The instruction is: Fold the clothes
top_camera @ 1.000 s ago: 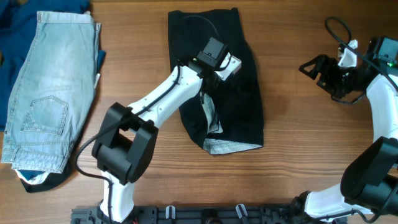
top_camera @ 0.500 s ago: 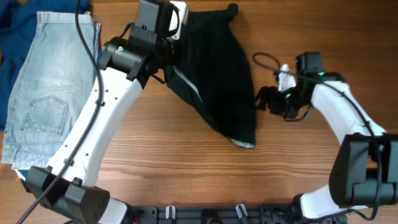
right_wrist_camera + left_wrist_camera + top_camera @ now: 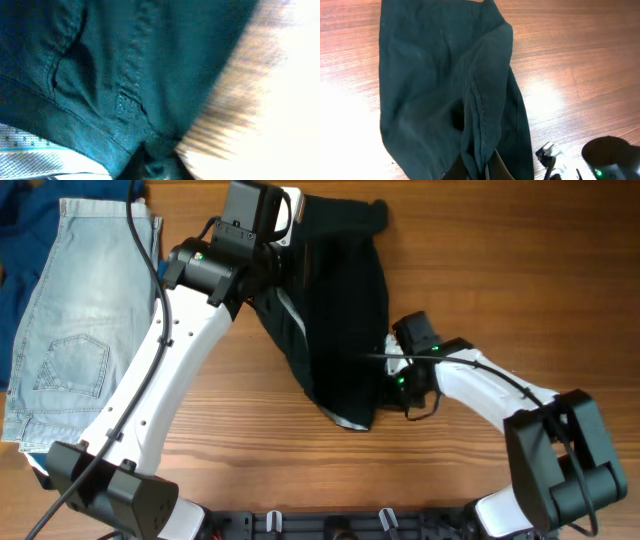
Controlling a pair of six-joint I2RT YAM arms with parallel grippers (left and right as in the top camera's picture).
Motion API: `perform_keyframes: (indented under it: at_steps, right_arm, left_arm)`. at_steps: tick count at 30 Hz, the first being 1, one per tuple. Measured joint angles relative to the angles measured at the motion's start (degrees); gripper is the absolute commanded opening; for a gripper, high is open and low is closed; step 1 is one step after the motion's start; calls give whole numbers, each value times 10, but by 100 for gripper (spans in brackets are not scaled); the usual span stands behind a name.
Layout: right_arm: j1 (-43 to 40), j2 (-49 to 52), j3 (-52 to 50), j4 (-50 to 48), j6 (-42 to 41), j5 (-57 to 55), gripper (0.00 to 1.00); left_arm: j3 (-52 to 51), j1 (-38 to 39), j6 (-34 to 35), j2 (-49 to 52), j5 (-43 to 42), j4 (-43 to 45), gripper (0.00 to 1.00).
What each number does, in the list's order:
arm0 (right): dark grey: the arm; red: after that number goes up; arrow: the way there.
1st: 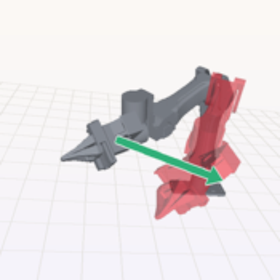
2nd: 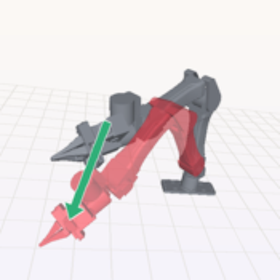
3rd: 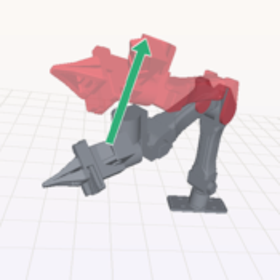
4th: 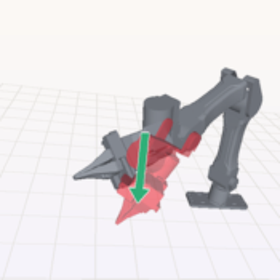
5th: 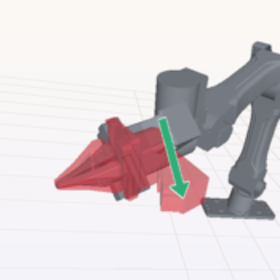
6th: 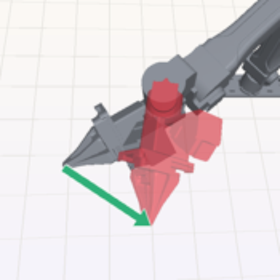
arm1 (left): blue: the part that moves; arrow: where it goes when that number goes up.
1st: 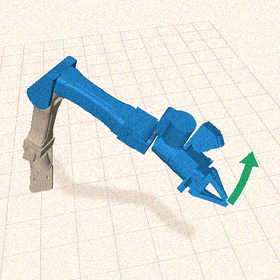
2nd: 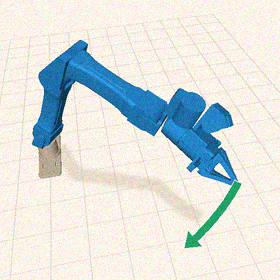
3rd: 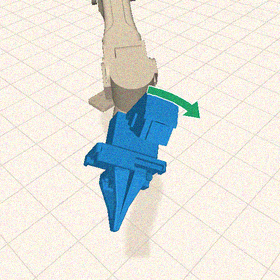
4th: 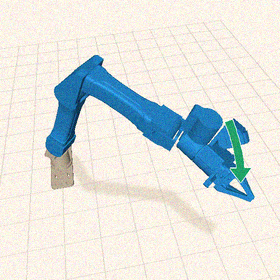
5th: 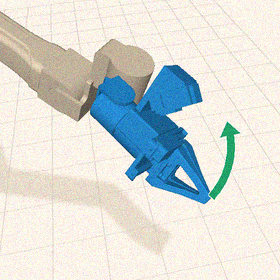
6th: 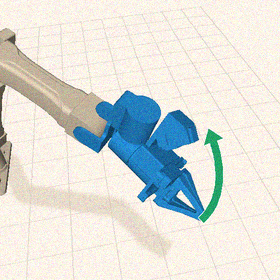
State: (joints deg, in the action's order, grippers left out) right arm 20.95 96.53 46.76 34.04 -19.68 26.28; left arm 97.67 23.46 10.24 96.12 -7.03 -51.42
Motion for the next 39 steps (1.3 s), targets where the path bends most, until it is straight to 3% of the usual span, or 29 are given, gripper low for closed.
perform_keyframes:
  at_steps: [5, 9, 15, 19, 23, 24, 30, 33, 35, 37, 39]
  right_arm:
    - [-108, -42, 37, 52, 0, 12, 4]
    - [-268, -145, 271, 176, 58, 24, 4]
    - [-386, -178, 608, 313, 122, 15, 4]
    - [-442, -181, 688, 372, 136, 13, 4]
    - [-458, -194, 705, 416, 163, 40, 6]
    - [-458, -193, 705, 424, 170, 46, 13]
    - [-457, -155, 706, 468, 228, 84, 29]
    - [-457, -134, 707, 471, 241, 91, 34]
    - [-457, -113, 708, 469, 246, 97, 43]
    - [-457, -97, 707, 472, 254, 97, 52]
    - [-456, -75, 705, 477, 267, 99, 58]
  left_arm:
    - [-3, -28, 58, -12, 17, 43, 4]
    - [-5, -84, 94, -110, 30, 99, 4]
    - [-2, -90, 105, -306, 31, 153, 4]
    - [-2, -90, 105, -375, 32, 149, 4]
    - [-1, -90, 105, -431, 36, 115, 4]
    - [-1, -90, 105, -432, 36, 109, 4]
    - [-1, -90, 125, -325, 22, 165, 4]
    - [-7, -89, 155, -211, -23, 332, 4]
    - [-4, -76, 189, -132, -64, 455, 4]
    - [-4, -59, 201, -102, -75, 462, 4]
    - [-1, -28, 203, -80, -86, 398, 4]
